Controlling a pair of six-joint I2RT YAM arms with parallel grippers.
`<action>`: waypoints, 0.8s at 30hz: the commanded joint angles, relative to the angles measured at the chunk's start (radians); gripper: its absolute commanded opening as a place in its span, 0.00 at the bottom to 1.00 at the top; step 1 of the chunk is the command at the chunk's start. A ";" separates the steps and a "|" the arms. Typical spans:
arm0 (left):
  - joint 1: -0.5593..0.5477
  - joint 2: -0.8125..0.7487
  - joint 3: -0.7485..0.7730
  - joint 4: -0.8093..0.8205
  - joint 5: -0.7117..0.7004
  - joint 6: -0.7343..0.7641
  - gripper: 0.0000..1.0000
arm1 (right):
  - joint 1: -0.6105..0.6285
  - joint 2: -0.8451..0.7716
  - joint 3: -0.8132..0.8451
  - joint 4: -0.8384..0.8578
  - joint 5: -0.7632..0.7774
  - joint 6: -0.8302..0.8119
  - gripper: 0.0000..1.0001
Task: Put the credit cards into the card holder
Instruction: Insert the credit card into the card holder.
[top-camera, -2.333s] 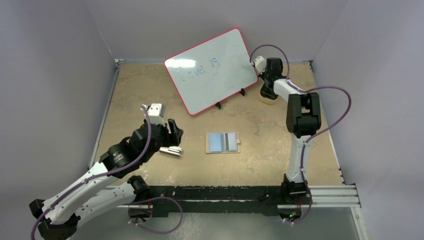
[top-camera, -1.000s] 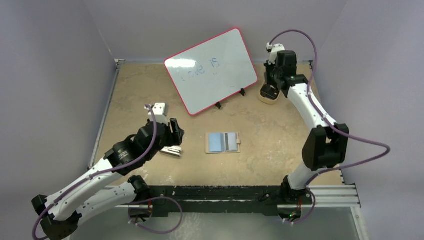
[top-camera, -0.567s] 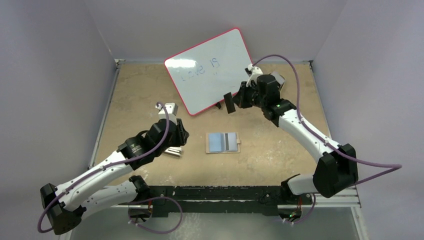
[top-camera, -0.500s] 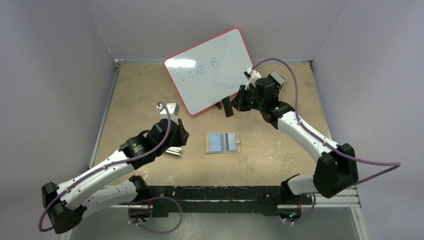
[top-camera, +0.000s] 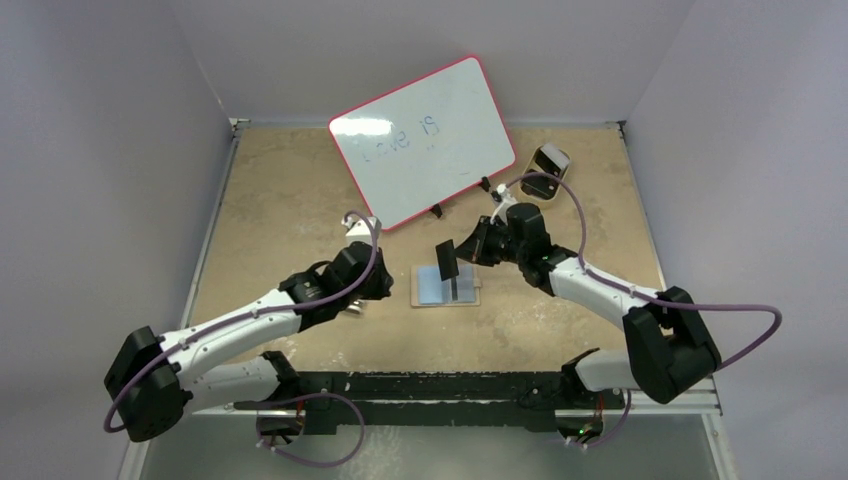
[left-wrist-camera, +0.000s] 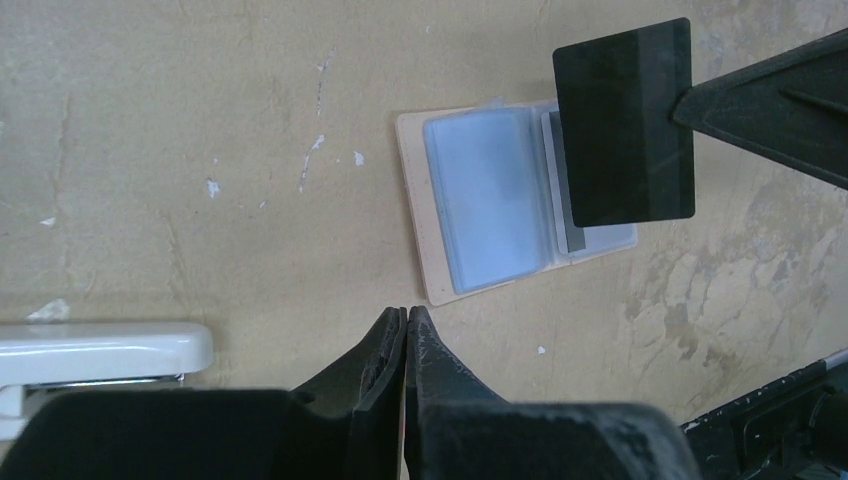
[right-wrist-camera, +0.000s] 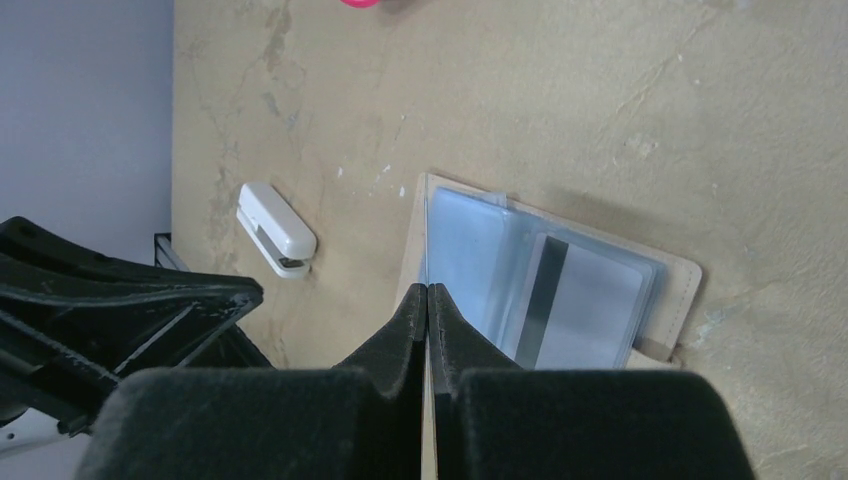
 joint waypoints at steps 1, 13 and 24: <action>-0.002 0.065 -0.042 0.195 0.046 -0.049 0.00 | 0.004 -0.009 -0.030 0.117 -0.007 0.060 0.00; -0.002 0.240 -0.052 0.400 0.099 -0.049 0.00 | 0.004 0.079 -0.091 0.183 0.022 0.105 0.00; -0.002 0.362 -0.068 0.467 0.100 -0.034 0.00 | 0.005 0.128 -0.126 0.217 0.024 0.129 0.00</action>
